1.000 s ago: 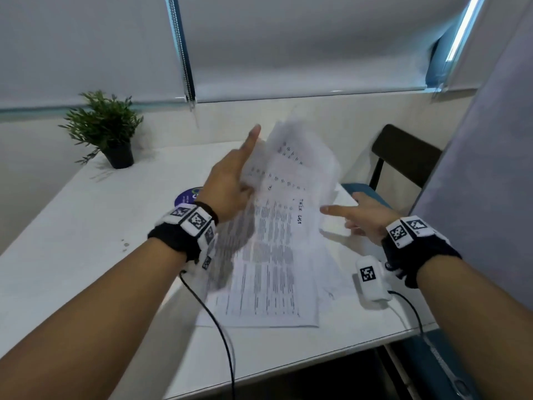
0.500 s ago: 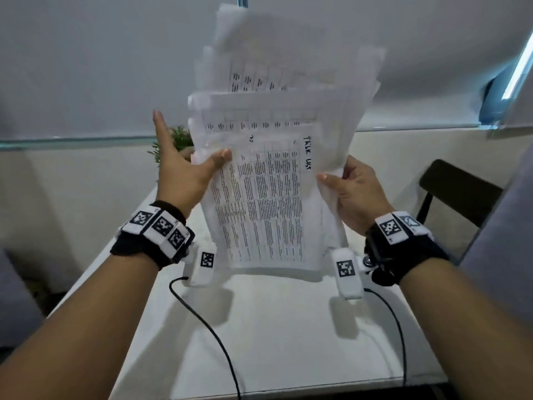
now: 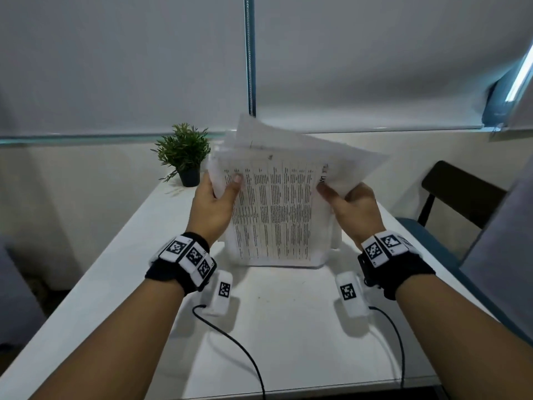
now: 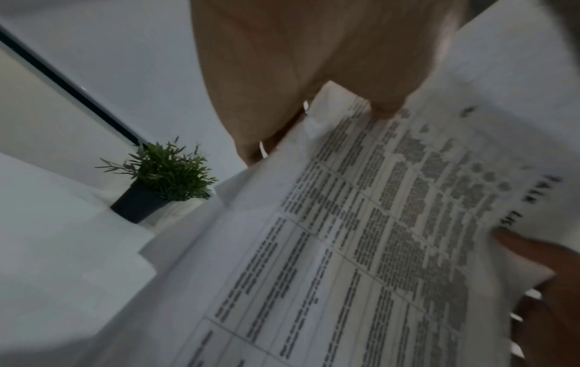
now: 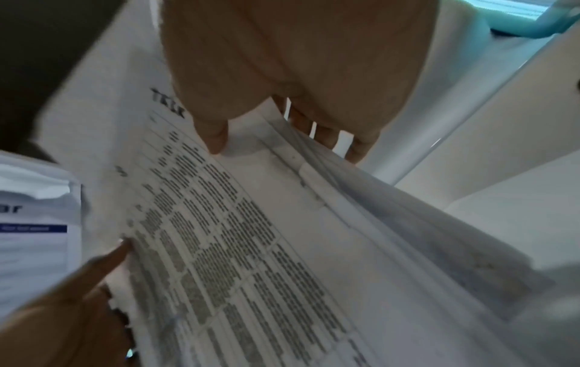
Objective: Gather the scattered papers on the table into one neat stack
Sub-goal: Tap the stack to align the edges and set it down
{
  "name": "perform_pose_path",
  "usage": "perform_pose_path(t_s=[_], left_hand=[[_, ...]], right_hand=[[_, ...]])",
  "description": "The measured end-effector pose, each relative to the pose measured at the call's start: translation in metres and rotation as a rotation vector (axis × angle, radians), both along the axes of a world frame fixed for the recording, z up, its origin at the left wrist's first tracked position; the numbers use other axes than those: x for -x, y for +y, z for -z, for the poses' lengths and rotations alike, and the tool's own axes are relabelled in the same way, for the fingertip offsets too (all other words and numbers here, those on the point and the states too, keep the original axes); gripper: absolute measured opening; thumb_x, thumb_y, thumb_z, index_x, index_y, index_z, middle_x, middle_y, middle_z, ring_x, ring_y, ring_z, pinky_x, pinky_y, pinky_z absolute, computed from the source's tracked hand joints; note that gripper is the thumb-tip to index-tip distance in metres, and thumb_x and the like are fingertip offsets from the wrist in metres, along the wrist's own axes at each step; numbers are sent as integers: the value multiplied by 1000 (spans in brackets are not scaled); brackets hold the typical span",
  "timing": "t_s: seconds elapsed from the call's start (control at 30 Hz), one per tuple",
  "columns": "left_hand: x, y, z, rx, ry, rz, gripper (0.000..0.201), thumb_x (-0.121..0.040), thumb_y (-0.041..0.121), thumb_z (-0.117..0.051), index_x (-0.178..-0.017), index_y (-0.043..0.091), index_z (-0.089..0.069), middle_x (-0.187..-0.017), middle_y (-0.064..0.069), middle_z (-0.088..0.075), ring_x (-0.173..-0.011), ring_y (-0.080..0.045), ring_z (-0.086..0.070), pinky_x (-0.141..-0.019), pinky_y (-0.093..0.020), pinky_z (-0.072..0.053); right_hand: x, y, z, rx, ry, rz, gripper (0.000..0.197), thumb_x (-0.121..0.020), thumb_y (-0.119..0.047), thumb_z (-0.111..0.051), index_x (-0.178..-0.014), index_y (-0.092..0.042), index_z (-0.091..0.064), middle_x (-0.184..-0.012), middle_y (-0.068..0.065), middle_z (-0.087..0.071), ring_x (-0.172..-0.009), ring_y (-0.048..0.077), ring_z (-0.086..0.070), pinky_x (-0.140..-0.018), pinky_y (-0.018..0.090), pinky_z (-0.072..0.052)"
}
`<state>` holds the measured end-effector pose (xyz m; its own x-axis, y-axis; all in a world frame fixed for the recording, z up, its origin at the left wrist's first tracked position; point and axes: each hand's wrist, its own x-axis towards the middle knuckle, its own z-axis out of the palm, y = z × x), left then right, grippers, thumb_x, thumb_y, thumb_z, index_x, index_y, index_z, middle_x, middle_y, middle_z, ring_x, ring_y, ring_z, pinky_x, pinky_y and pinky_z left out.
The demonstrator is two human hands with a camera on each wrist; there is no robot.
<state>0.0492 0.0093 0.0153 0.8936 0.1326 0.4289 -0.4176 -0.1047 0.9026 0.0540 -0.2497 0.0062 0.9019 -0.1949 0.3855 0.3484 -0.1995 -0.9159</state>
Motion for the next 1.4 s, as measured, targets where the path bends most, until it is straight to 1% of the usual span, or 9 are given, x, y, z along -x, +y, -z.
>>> perform_pose_path(t_s=[0.23, 0.33, 0.4, 0.53, 0.7, 0.83, 0.97, 1.17, 1.4], left_hand=[[-9, -30, -15, -43, -34, -26, 51, -99, 20, -64, -145, 24, -42, -120, 13, -68, -101, 7, -69, -95, -32, -58], [-10, -24, -4, 35, 55, -44, 65, -97, 15, -64, -152, 30, -34, -115, 10, -70, -101, -6, -73, -93, -41, -59], [-8, -22, 7, 56, 115, -23, 53, -94, 25, -63, -144, 33, -45, -117, 3, -73, -108, -17, -71, -99, -50, -56], [-5, -32, 4, 24, 109, 38, 48, -91, 55, -54, -131, 31, -62, -127, 7, -73, -121, -15, -67, -108, -49, -50], [-4, -31, -16, 85, -44, -55, 68, -93, 68, -46, -142, 21, -50, -142, 2, -61, -135, -18, -56, -115, -51, -42], [5, -23, -7, 105, 85, -5, 89, -79, 83, -53, -147, 26, -40, -144, -3, -58, -135, -22, -55, -112, -58, -42], [15, -29, 10, 77, 47, 70, 66, -92, 50, -61, -146, 16, -40, -129, -3, -67, -120, -18, -67, -106, -57, -49], [12, -31, 20, 168, 24, 41, 79, -82, 44, -67, -150, 20, -34, -119, -3, -69, -103, -9, -72, -90, -41, -60], [8, -41, 22, 95, 46, -6, 51, -86, 41, -67, -132, 29, -50, -117, 5, -74, -108, -11, -71, -97, -43, -58]], right_hand=[[0, 15, -16, -19, -132, -9, 31, -88, -32, -81, -113, -17, -73, -100, -4, -80, -92, 10, -78, -81, 34, -64], [-2, 0, -2, -149, -47, -38, 49, -81, -28, -88, -121, -16, -64, -108, 2, -80, -98, 16, -78, -88, 43, -63], [-2, -7, 13, -163, 47, -63, 51, -79, -27, -89, -121, -20, -61, -111, 3, -79, -100, 19, -78, -92, 50, -61], [-6, -3, 16, -128, 27, -38, 21, -92, -13, -76, -109, -25, -72, -107, -2, -79, -102, 20, -76, -97, 51, -59], [-6, -3, -4, -133, -73, -52, 23, -93, -13, -74, -116, -14, -72, -107, 2, -79, -100, 21, -77, -92, 48, -62], [0, -14, 8, -120, -32, -149, 44, -81, -24, -86, -120, -15, -68, -115, 6, -79, -105, 26, -76, -93, 53, -60], [11, -11, 17, -168, -50, -150, 37, -82, -17, -85, -116, -13, -71, -110, 7, -80, -102, 25, -77, -91, 50, -61], [17, -6, 7, -153, -120, -153, 38, -77, -18, -87, -112, -12, -73, -106, 7, -81, -100, 24, -78, -85, 46, -64], [17, -6, 9, -169, -110, -140, 43, -77, -23, -87, -115, -9, -73, -108, 7, -81, -102, 27, -77, -89, 51, -62]])
